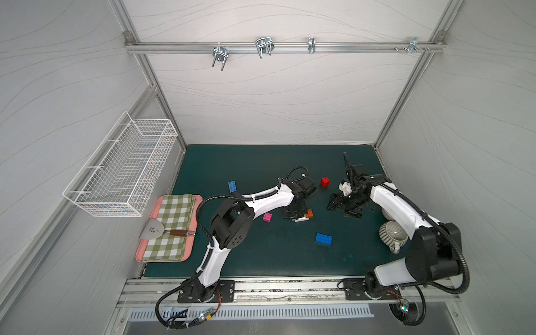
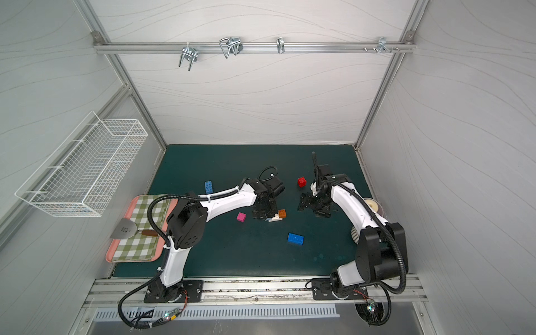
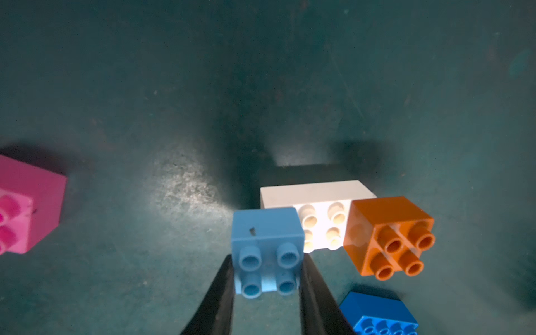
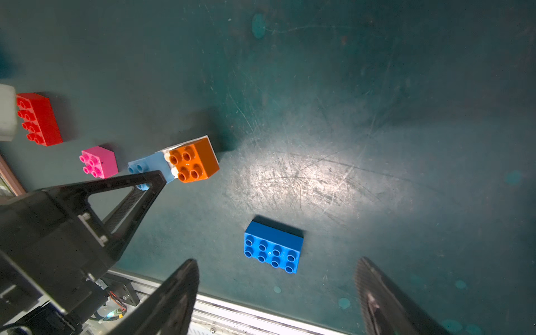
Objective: Assemble a carrot with lego
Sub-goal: Assemble the lego brick with the lego brick.
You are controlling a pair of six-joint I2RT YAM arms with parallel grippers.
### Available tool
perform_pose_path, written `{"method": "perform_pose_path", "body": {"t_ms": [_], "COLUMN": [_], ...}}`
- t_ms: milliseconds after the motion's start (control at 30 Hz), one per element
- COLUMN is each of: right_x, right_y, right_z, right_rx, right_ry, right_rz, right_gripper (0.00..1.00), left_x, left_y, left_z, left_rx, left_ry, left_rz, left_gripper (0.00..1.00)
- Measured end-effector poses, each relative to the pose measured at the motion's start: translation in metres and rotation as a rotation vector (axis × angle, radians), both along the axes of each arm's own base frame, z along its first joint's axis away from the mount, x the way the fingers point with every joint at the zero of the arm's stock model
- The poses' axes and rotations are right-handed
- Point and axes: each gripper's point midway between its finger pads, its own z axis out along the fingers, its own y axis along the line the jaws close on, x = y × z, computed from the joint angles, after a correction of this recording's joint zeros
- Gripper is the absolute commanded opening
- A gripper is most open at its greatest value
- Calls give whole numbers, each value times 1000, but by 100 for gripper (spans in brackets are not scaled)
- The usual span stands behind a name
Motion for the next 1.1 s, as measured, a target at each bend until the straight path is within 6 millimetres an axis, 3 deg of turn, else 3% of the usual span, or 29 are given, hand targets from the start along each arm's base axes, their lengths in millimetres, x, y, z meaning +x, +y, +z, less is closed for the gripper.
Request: {"method": "perform_pose_path", "body": {"t_ms": [933,1100], "right_x": [3,5], "right_y": [2,2], "right_z": [4,7], "right_rx": [9,12], "right_ry": [-10,-19], "right_rz": [1,1], "right_gripper": [89,90], "left_x": [0,0], "left_y": [4,4], "left_z": [-3,-2], "left_rx": [44,46], "left_ry": [3,2], "left_rz": [-83,-99], "left_gripper": [0,17]}}
